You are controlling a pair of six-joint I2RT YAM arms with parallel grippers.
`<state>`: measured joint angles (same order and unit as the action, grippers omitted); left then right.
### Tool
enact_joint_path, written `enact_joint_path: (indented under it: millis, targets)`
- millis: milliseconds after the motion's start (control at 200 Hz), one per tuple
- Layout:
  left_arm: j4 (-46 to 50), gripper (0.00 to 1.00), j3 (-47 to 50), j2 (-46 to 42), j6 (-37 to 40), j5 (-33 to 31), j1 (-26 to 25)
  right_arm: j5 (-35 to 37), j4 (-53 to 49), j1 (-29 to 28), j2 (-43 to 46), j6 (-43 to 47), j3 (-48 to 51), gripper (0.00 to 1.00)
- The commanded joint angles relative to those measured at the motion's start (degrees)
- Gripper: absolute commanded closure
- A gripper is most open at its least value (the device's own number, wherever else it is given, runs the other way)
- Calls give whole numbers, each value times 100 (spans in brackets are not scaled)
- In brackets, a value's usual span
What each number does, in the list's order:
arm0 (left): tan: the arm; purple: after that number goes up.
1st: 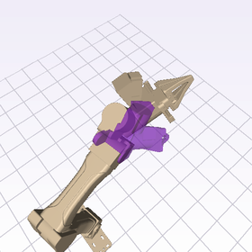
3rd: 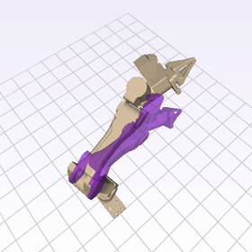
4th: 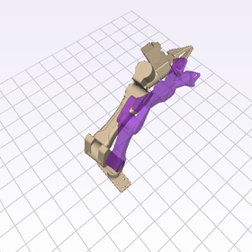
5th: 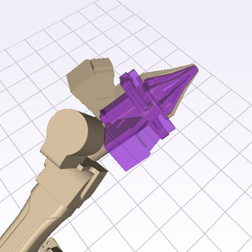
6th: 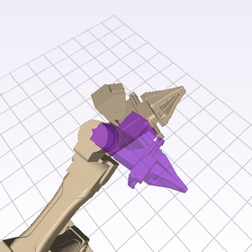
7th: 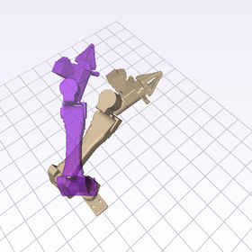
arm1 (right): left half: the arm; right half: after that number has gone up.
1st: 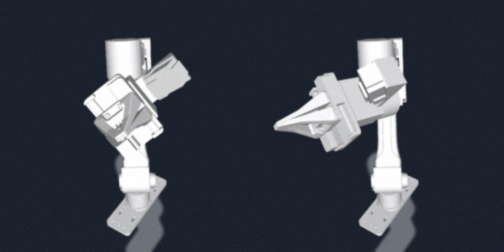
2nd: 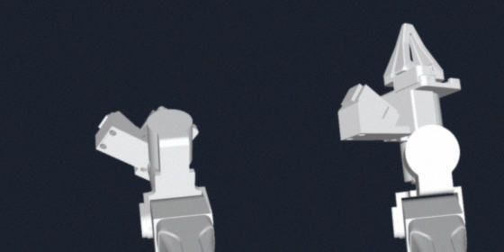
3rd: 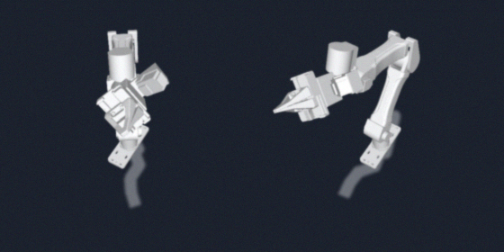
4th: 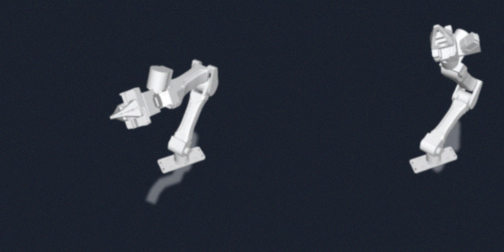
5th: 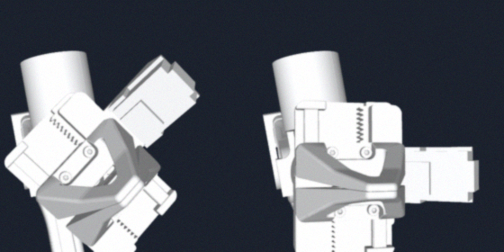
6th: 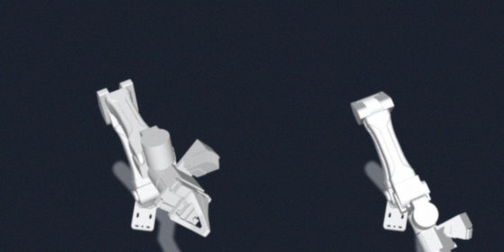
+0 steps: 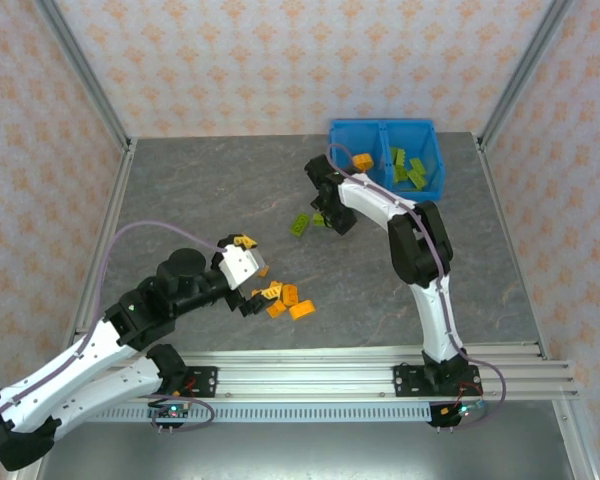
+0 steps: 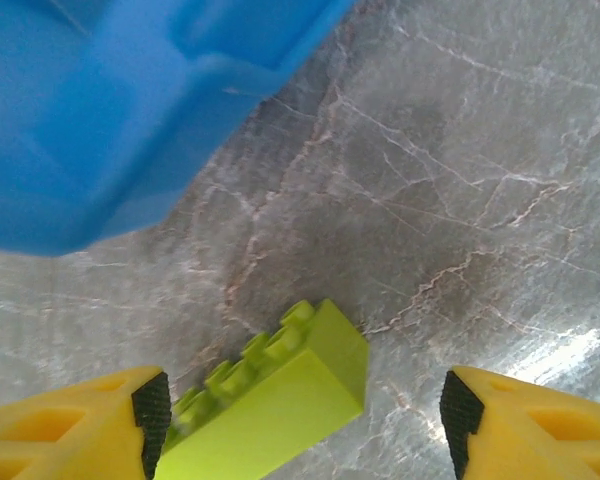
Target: Sort the legos into containers by color
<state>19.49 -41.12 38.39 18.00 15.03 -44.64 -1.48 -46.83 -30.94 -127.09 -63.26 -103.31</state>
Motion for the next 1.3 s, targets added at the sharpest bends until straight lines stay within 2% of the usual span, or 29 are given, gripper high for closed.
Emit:
enact_joint_path:
  millis: [0,230,450,711,846,931,1041,1206,1296]
  targets:
    - [58,0,52,-29,-37,-158,-38,134,-202,-13,-58,-182,42,32]
    - [-107,0,46,137,-86,-79,-37,217,41,-58,331,-116,794,54]
    - [-142,0,1,221,-95,1,-39,446,251,-57,1132,4,1737,74]
    - [-307,0,-1,350,-90,139,-40,969,375,-43,2428,365,2620,79]
    - [-412,0,-50,483,-56,413,-39,1607,372,12,3130,631,2818,80]
    - [-530,0,-51,520,47,960,-40,1733,660,333,3545,762,3062,79]
    - [-617,0,-128,620,48,1439,-36,1066,1157,1117,3783,966,3219,79]
    - [-481,0,-241,664,20,1193,-41,520,1414,2167,3458,1140,2817,79]
    - [-423,0,-252,622,-39,925,-36,519,1316,2503,2969,1152,2287,79]
